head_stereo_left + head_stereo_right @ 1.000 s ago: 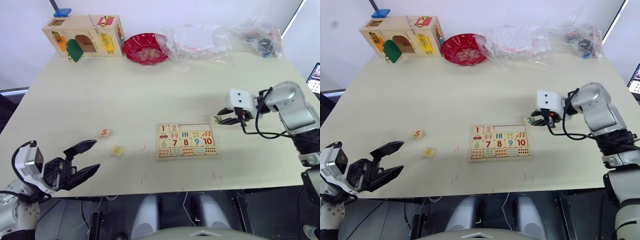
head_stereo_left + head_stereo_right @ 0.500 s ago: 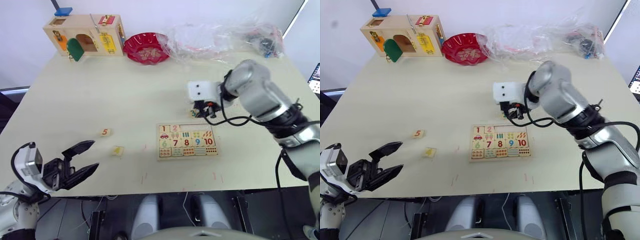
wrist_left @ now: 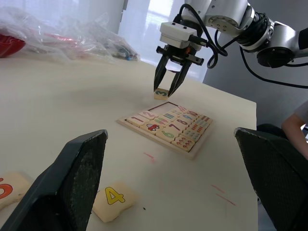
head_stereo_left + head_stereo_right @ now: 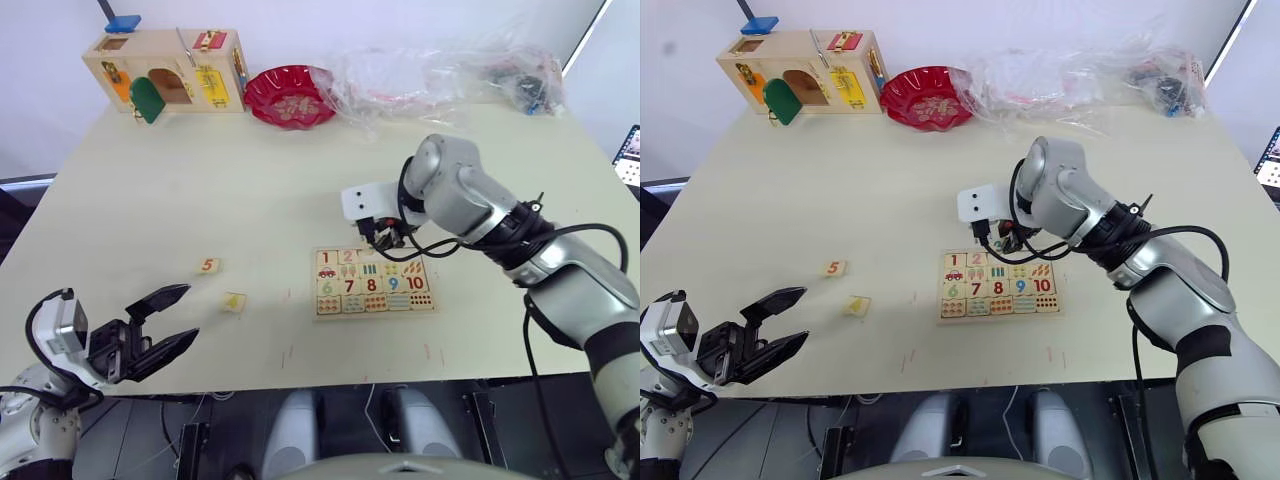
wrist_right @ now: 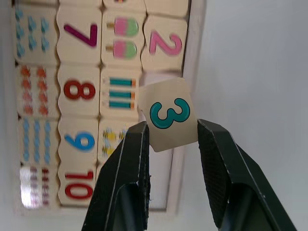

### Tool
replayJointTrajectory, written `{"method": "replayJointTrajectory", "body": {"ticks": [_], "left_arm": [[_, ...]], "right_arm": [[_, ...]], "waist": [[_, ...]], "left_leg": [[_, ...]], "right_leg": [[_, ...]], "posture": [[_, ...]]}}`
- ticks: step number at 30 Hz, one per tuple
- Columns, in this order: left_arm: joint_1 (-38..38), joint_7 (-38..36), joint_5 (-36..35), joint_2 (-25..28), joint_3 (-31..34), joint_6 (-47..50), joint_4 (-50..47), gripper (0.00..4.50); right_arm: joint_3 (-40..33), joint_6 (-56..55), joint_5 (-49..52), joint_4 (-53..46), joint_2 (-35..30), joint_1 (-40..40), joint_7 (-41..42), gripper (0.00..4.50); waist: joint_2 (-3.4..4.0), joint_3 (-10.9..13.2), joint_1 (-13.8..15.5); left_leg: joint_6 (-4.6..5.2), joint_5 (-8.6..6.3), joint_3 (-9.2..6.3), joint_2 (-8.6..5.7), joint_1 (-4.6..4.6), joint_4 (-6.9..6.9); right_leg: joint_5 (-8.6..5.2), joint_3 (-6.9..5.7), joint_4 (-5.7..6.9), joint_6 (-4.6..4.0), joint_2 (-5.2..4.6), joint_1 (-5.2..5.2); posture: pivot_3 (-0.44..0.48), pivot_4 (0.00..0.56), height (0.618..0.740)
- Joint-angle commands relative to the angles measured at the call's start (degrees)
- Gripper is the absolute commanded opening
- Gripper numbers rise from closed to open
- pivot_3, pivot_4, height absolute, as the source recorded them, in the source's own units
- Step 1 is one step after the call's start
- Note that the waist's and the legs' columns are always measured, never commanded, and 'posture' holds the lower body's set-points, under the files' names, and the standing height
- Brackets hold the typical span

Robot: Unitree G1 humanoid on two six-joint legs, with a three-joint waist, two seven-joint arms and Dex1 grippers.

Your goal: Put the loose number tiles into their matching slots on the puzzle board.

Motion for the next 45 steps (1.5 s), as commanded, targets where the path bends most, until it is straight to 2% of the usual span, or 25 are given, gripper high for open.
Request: {"method": "replayJointTrajectory", "body": {"ticks": [1, 17, 45], "left_arm": [[0.5, -1.7, -0.6, 0.5, 0.9, -0.9, -0.4, 4.5], [-0.3, -1.7, -0.3, 0.6, 0.0, -1.9, 1.1, 4.5], [0.0, -1.7, -0.3, 1.0, -0.3, -1.8, 0.9, 4.5]], "right_arm": [[-1.0, 2.5, -0.8, 0.1, 0.5, -0.4, -1.6, 0.92], [-1.3, 15.2, 2.3, -4.7, 1.3, 2.9, -6.5, 0.92], [0.9, 16.6, 6.0, -4.9, 2.2, 2.9, -11.4, 0.92]], "waist": [[0.0, 0.0, 0.1], [-0.01, 0.0, 0.0], [-0.01, 0.0, -1.2]], "left_leg": [[0.0, 0.0, -0.01, -0.01, 0.0, 0.0], [0.0, 0.0, -0.04, -0.01, 0.0, -0.01], [0.0, 0.0, -0.26, -0.01, -0.01, -0.02]], "right_leg": [[0.0, -0.01, 0.0, 0.0, -0.01, 0.0], [0.0, -0.03, 0.0, 0.0, -0.02, 0.0], [0.0, -0.05, -0.01, 0.0, -0.05, 0.0]], "posture": [[0.0, 0.15, 0.74], [0.0, 0.15, 0.74], [0.0, 0.15, 0.74]]}}
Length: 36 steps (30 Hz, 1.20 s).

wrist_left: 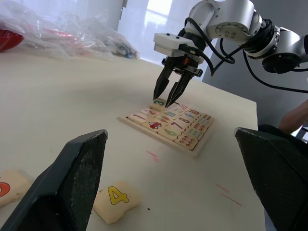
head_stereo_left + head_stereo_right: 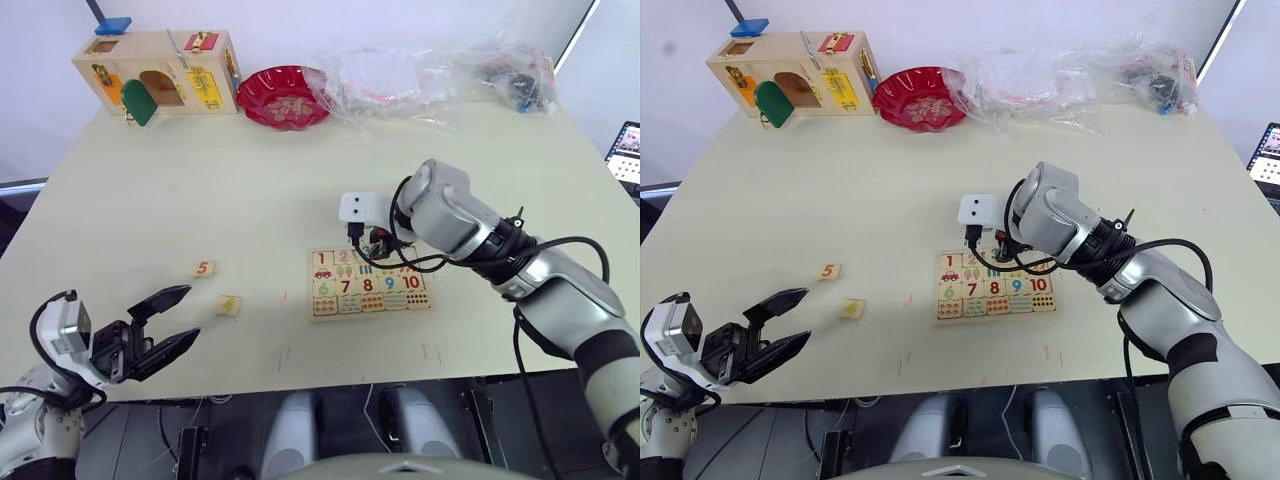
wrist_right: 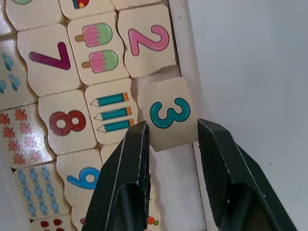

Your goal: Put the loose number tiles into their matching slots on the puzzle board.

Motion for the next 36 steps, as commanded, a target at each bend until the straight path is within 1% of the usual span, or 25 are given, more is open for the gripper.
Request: {"method": "replayJointTrajectory", "body": {"ticks": [1, 16, 36], "left_arm": [[0.6, -1.7, -0.3, 1.0, 0.9, -0.7, -1.4, 4.5], [0.4, -1.7, -0.1, 1.2, 0.9, -0.5, -1.3, 4.5], [0.3, -1.7, 0.1, 0.7, 0.8, -0.4, -1.5, 4.5]], "right_arm": [[-0.3, 0.5, 0.8, -1.6, 0.2, -0.3, -0.4, 0.92], [0.9, 0.1, 1.2, -1.6, -0.9, -0.1, -1.0, 0.92], [1.6, 0.7, 2.1, -1.5, -0.4, 0.0, -1.8, 0.92]], "waist": [[0.0, 0.0, 0.0], [0.0, 0.0, 0.0], [0.0, 0.0, 0.0]], "left_leg": [[0.0, 0.0, -0.01, 0.0, 0.0, 0.0], [0.0, 0.0, -0.06, 0.0, 0.0, -0.01], [0.0, 0.0, -0.1, 0.0, 0.0, -0.01]], "right_leg": [[0.0, 0.0, 0.0, 0.0, 0.0, 0.0], [0.0, 0.0, -0.01, 0.0, -0.02, 0.0], [0.0, 0.0, -0.01, 0.0, -0.02, 0.0]], "posture": [[0.0, 0.15, 0.74], [0.0, 0.15, 0.74], [0.0, 0.15, 0.74]]}}
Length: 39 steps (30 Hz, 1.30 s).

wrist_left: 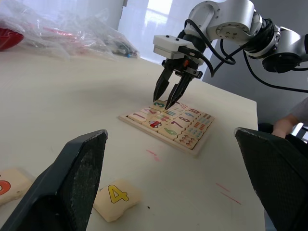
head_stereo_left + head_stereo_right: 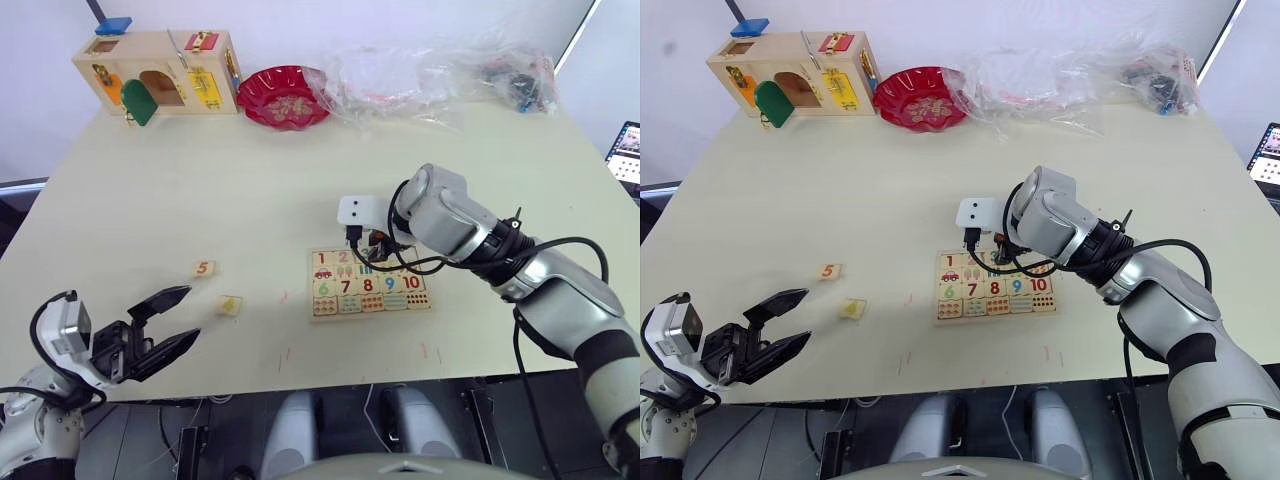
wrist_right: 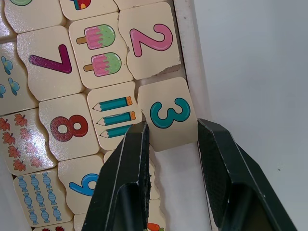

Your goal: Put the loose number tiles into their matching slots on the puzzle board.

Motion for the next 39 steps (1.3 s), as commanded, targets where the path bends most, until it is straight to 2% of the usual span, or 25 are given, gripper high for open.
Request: {"method": "replayJointTrajectory", "body": {"ticks": [1, 39], "left_arm": [[0.2, -1.7, 0.0, 0.7, 0.8, -0.4, -1.5, 4.5], [0.1, -1.7, 0.4, 0.2, 0.8, -0.3, -1.6, 4.5]], "right_arm": [[0.5, -0.1, 0.1, -1.4, -0.1, 0.0, -0.3, 0.92], [-0.1, 0.3, 1.1, -1.6, -0.3, -0.2, -0.8, 0.92]], "waist": [[0.0, 0.0, 0.0], [0.0, 0.0, 0.0]], "left_leg": [[0.0, 0.0, 0.0, 0.0, 0.0, 0.0], [0.0, 0.0, -0.01, 0.01, 0.0, -0.01]], "right_leg": [[0.0, 0.0, 0.0, 0.0, 0.0, 0.0], [0.0, 0.0, -0.01, 0.0, -0.01, 0.0]], "posture": [[0.0, 0.15, 0.74], [0.0, 0.15, 0.74]]}}
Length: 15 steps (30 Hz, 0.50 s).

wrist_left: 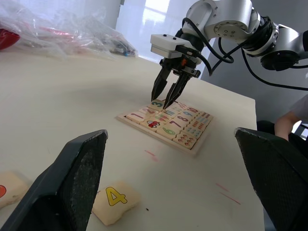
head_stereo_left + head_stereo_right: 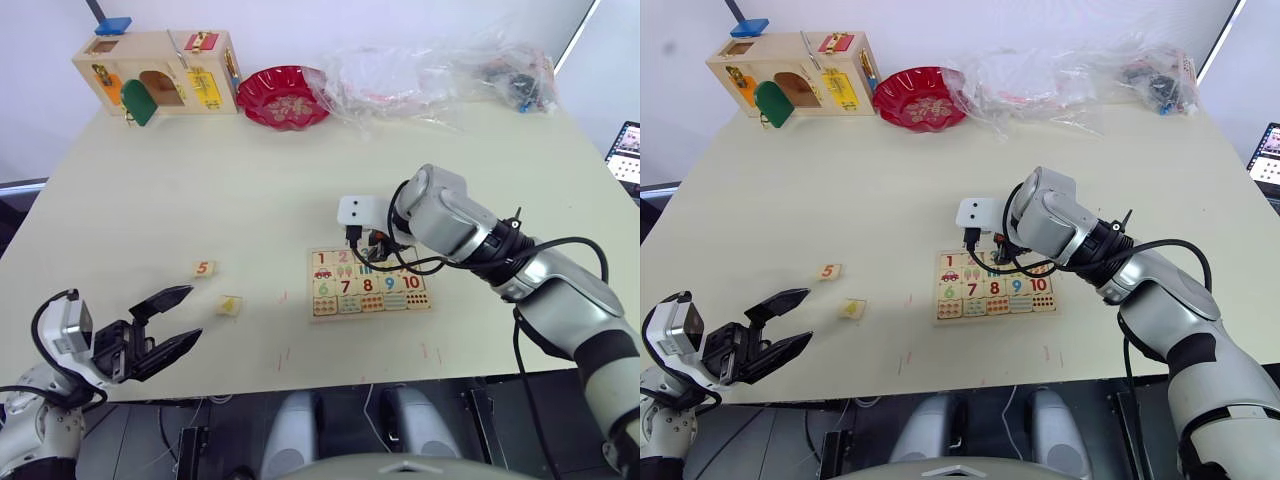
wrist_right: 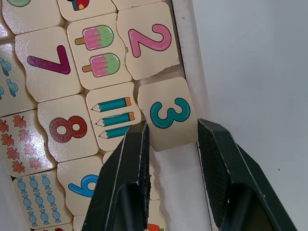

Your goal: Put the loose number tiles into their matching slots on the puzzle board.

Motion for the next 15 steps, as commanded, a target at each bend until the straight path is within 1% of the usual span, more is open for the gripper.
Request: {"method": "replayJointTrajectory", "body": {"ticks": [1, 3, 4, 5, 8, 9, 12, 15], "left_arm": [[0.2, -1.7, -0.1, 0.3, 0.7, -0.3, -0.9, 4.5], [0.2, -1.7, -0.1, 0.3, 0.7, -0.3, -0.9, 4.5], [0.1, -1.7, -0.1, 0.3, 0.7, -0.3, -0.8, 4.5], [0.2, -1.7, -0.1, 0.3, 0.7, -0.3, -0.8, 4.5], [0.1, -1.7, 0.0, 0.2, 0.7, -0.4, -0.8, 4.5], [0.0, -1.7, 0.0, 0.2, 0.6, -0.3, -0.8, 4.5], [0.2, -1.7, 0.0, 0.2, 0.7, -0.3, -0.9, 4.5], [0.4, -1.7, -0.1, 0.1, 0.9, -0.4, -1.0, 4.5]], "right_arm": [[-0.2, 0.0, 0.5, -1.6, -0.3, -0.2, 0.0, 0.92], [-0.2, 0.0, 0.6, -1.7, -0.3, -0.2, 0.1, 1.94], [-0.2, 0.0, 0.7, -1.8, -0.3, -0.2, 0.0, 2.31], [-0.2, 0.0, 0.7, -1.9, -0.3, -0.2, 0.0, 2.85], [-0.1, -0.1, 0.8, -1.9, -0.5, -0.2, 0.1, 4.22], [-0.2, -0.2, 0.8, -1.8, -0.5, -0.2, 0.0, 4.47], [-1.8, -0.2, 1.2, -2.1, -0.7, -0.3, -0.6, 4.47], [-6.4, 0.3, 3.7, -4.1, -1.0, -0.2, -1.4, 4.47]], "waist": [[0.0, 0.0, 0.0], [0.0, 0.0, 0.0], [0.0, 0.0, 0.0], [0.0, 0.0, 0.0], [0.0, 0.0, 0.0], [0.0, 0.0, 0.0], [0.0, 0.0, 0.0], [0.01, 0.0, 0.0]], "left_leg": [[0.0, 0.0, 0.0, 0.0, 0.0, 0.0], [0.0, 0.0, 0.0, 0.0, 0.0, 0.0], [0.0, 0.0, 0.0, 0.0, 0.0, 0.0], [0.0, 0.0, 0.0, 0.0, 0.0, -0.01], [0.0, 0.0, 0.01, 0.0, 0.0, -0.03], [0.0, 0.0, 0.01, 0.0, 0.0, -0.04], [0.0, 0.0, 0.01, 0.0, -0.01, -0.06], [0.0, 0.0, 0.0, 0.0, -0.01, -0.06]], "right_leg": [[0.0, 0.0, 0.0, 0.0, 0.0, 0.0], [0.0, 0.0, 0.0, 0.0, 0.0, 0.0], [0.0, 0.0, 0.0, 0.0, 0.0, 0.0], [0.0, 0.0, -0.01, 0.0, 0.0, 0.0], [0.0, 0.0, -0.04, 0.0, 0.0, 0.0], [0.0, 0.0, -0.05, 0.0, 0.0, 0.0], [0.0, 0.0, -0.06, 0.0, -0.01, -0.01], [0.0, 0.0, -0.06, 0.0, -0.01, -0.01]], "posture": [[0.0, 0.15, 0.74], [0.0, 0.15, 0.74], [0.0, 0.15, 0.74], [0.0, 0.15, 0.74], [0.0, 0.15, 0.74], [0.0, 0.15, 0.74], [0.0, 0.15, 0.74], [0.0, 0.15, 0.74]]}}
